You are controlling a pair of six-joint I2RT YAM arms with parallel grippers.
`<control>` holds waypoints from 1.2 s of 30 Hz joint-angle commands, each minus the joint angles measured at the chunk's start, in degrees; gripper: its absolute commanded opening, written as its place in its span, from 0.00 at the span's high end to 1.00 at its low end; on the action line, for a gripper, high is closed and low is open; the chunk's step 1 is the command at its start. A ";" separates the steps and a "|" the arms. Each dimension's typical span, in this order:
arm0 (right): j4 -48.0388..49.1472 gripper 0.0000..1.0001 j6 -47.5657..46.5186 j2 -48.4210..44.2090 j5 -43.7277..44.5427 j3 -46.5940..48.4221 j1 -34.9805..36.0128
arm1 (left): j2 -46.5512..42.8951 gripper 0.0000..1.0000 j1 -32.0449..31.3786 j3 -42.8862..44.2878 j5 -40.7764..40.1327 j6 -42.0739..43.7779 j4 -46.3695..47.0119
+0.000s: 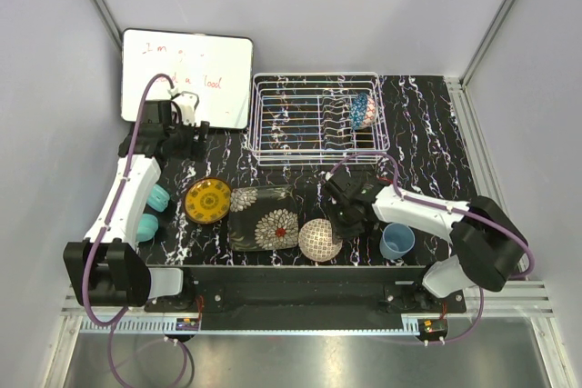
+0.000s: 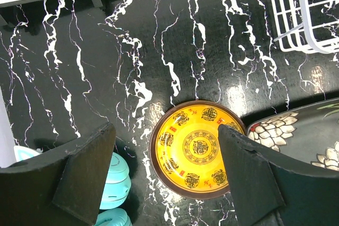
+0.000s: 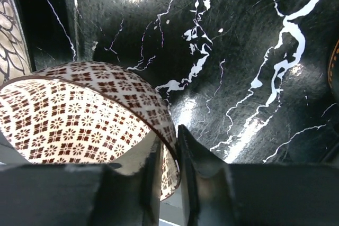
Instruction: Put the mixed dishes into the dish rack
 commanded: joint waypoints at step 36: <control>-42.82 1.00 -10.27 33.20 83.70 66.47 -7.93 | -1.51 0.19 0.43 -0.98 2.28 1.26 2.15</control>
